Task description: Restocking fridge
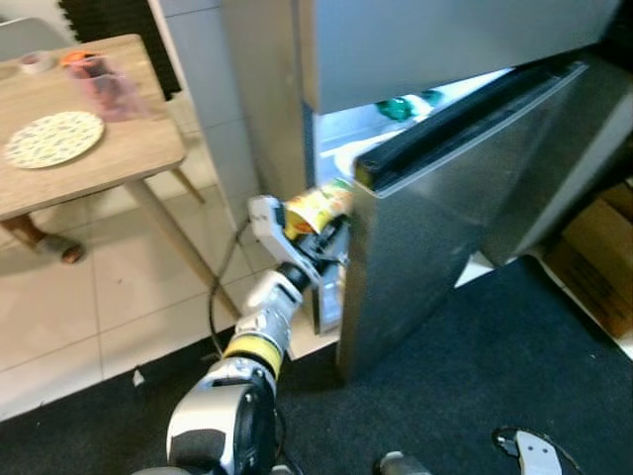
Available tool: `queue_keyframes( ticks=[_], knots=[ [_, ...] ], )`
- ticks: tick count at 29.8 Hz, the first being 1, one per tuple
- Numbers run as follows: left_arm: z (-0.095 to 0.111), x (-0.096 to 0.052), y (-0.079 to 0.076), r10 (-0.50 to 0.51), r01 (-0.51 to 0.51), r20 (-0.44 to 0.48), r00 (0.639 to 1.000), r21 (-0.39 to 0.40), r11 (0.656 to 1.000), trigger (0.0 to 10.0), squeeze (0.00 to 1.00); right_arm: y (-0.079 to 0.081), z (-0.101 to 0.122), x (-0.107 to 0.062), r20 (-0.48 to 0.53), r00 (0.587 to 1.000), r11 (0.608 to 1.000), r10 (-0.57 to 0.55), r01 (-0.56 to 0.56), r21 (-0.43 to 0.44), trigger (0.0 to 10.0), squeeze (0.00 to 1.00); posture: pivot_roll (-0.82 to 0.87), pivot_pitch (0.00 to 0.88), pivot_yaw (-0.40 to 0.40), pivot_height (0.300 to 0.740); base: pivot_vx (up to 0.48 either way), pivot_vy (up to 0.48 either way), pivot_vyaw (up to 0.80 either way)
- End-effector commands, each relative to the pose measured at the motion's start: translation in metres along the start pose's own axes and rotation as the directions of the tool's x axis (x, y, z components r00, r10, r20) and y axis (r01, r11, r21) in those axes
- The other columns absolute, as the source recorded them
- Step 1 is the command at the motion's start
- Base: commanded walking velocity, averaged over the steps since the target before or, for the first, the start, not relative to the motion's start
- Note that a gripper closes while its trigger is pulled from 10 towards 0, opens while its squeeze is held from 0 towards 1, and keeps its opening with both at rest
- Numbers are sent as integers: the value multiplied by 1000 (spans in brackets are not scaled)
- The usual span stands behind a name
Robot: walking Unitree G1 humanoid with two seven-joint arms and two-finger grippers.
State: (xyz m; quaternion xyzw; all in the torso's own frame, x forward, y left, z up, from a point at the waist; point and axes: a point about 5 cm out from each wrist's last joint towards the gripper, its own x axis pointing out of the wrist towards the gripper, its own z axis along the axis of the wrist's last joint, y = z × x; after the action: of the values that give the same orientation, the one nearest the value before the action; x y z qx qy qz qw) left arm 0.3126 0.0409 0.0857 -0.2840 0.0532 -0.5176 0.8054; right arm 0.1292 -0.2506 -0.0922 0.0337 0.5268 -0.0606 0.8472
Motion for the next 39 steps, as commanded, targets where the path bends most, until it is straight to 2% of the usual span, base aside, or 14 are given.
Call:
queue_keyframes(
  ticks=[1, 9, 15, 18, 21, 23, 24, 25, 28, 29, 31, 34, 37, 39],
  knots=[
    [-29, 31, -35, -229, 221, -127, 965, -69, 973, 10000, 0, 0, -7, -1, -13, 1000, 1000, -5, 5, 7, 10000, 0, -45, 90, 19, 740, 0, 0, 0],
    [-51, 21, -47, -345, 325, -251, 904, -117, 938, 10000, 0, 3, -8, 0, -22, 1000, 1000, 0, 0, -9, 10000, 0, -45, 88, 17, 740, 0, 0, 0],
    [-53, 6, -38, -270, 260, -300, 915, -74, 963, 10000, 0, 3, -10, -1, -30, 1000, 1000, -1, 1, -14, 10000, 0, -43, 88, 18, 740, 0, 0, 0],
    [-58, -15, -21, -120, 131, -364, 924, 5, 991, 10000, 0, 5, -11, 0, -29, 1000, 1000, 7, -7, -12, 10000, 0, -40, 87, 23, 740, 0, 0, 0],
    [-69, -42, 1, 115, -48, -461, 880, 154, 987, 10000, 0, 8, -11, 0, -26, 999, 1000, 19, -19, -18, 10000, 0, -40, 87, 23, 740, 0, 0, 0],
    [-71, -47, 5, 157, -77, -474, 867, 183, 980, 10000, 0, 8, -11, 0, -26, 999, 1000, 21, -21, -20, 10000, 0, -40, 87, 23, 740, 0, 0, 0],
    [-75, -61, 14, 283, -168, -502, 817, 262, 950, 10000, 0, 10, -10, 1, -23, 999, 999, 24, -24, -22, 10000, 0, -32, 82, 26, 740, 0, 0, 0],
    [-75, -61, 14, 283, -168, -502, 817, 262, 950, 10000, 0, 10, -10, 1, -23, 999, 999, 24, -24, -22, 10000, 0, -32, 82, 26, 740, 0, 0, 0],
    [-87, -110, 36, 591, -325, -552, 588, 508, 797, 10000, 0, 12, -8, 1, -15, 999, 999, 30, -31, -24, 10000, 0, -33, 78, 26, 740, 0, 0, 0],
    [-87, -110, 36, 591, -325, -552, 588, 508, 797, 10000, 0, 12, -8, 1, -15, 999, 999, 30, -31, -24, 10000, 0, -33, 78, 26, 740, 0, 0, 0],
    [-92, -150, 45, 743, -311, -548, 384, 681, 663, 10000, 0, 13, -7, 2, -14, 999, 999, 33, -34, -27, 10000, 0, -34, 71, 25, 740, 0, 0, 0],
    [-93, -164, 47, 784, -281, -535, 313, 737, 615, 10000, 0, 14, -7, 2, -14, 999, 999, 34, -35, -29, 10000, 0, -35, 67, 25, 740, 0, 0, 0],
    [-104, -213, 43, 848, -237, -516, 118, 815, 529, 10000, 0, 15, -7, 2, -17, 999, 999, 37, -37, -28, 10000, 0, -34, 64, 25, 740, 0, 0, 0],
    [-107, -223, 41, 853, -250, -515, 83, 818, 518, 10000, 0, 15, -6, 2, -18, 999, 999, 37, -38, -28, 10000, 0, -34, 64, 25, 740, 0, 0, 0]
  ],
)
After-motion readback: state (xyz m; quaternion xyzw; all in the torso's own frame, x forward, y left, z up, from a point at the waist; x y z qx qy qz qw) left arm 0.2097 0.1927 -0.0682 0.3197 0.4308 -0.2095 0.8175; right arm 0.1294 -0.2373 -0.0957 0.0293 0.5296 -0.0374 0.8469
